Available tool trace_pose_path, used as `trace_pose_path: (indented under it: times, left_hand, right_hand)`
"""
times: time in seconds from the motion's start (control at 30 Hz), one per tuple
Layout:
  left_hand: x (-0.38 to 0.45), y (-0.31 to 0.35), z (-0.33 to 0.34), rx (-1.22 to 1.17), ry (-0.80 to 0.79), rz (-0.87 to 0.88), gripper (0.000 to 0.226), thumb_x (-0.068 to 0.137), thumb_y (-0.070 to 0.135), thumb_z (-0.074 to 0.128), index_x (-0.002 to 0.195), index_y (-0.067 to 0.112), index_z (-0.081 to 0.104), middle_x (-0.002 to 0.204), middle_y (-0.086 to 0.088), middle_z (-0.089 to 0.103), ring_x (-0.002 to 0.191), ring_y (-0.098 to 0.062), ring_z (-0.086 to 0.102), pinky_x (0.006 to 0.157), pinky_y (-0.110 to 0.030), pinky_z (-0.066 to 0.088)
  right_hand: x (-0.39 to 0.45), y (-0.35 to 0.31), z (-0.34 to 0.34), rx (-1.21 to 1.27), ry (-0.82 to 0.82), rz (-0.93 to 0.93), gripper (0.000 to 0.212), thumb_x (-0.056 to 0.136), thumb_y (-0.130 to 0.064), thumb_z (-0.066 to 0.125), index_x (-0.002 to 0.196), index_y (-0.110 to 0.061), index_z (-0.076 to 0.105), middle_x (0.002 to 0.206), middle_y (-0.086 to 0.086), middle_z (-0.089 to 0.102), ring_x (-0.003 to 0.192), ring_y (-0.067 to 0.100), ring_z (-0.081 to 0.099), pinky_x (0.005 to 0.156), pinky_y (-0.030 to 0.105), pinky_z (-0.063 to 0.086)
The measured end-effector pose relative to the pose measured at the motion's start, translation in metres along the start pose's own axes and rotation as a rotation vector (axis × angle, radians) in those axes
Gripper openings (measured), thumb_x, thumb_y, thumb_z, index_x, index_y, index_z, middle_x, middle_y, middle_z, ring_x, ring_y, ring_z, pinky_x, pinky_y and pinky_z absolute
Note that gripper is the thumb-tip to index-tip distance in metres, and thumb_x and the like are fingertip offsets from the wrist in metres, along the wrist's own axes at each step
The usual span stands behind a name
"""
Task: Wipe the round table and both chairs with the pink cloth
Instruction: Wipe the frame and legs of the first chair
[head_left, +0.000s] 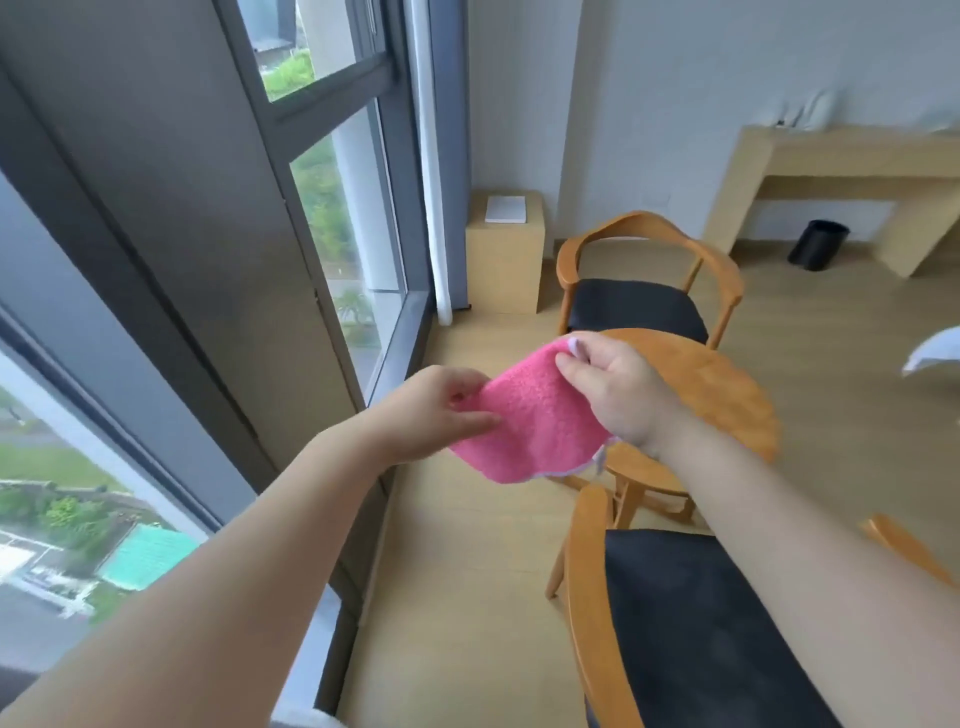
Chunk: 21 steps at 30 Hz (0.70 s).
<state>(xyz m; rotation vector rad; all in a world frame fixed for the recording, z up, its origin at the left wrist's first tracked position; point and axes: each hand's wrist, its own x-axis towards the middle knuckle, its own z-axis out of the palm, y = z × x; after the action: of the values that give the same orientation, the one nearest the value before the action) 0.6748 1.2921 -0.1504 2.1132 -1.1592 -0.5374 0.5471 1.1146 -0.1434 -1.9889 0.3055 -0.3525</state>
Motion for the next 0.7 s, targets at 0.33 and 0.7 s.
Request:
trace_pose_path:
  times: [0.33,0.7]
  left_hand:
    - [0.123,0.032,0.011,-0.114,-0.213,0.372,0.009,0.078,0.033,0.076,0.087,0.037,0.076,0.140,0.024,0.037,0.130,0.001,0.037,0.098,-0.026,0.038]
    - [0.282,0.076,0.022,-0.178,-0.291,0.501,0.014,0.084,0.029,0.070,0.096,0.024,0.074,0.098,0.010,0.068,0.091,-0.004,0.062,0.071,-0.025,0.057]
  right_hand:
    - [0.055,0.077,-0.053,-0.146,0.296,0.109,0.021,0.091,-0.035,0.062,0.112,-0.031,0.059,0.103,-0.015,0.060,0.100,0.010,0.060,0.083,0.026,0.050]
    - [0.104,0.119,-0.135,-0.046,0.516,0.267,0.022,0.098,-0.045,0.045,0.099,-0.039,0.066,0.093,-0.014,0.069,0.092,0.002,0.064,0.082,0.033,0.055]
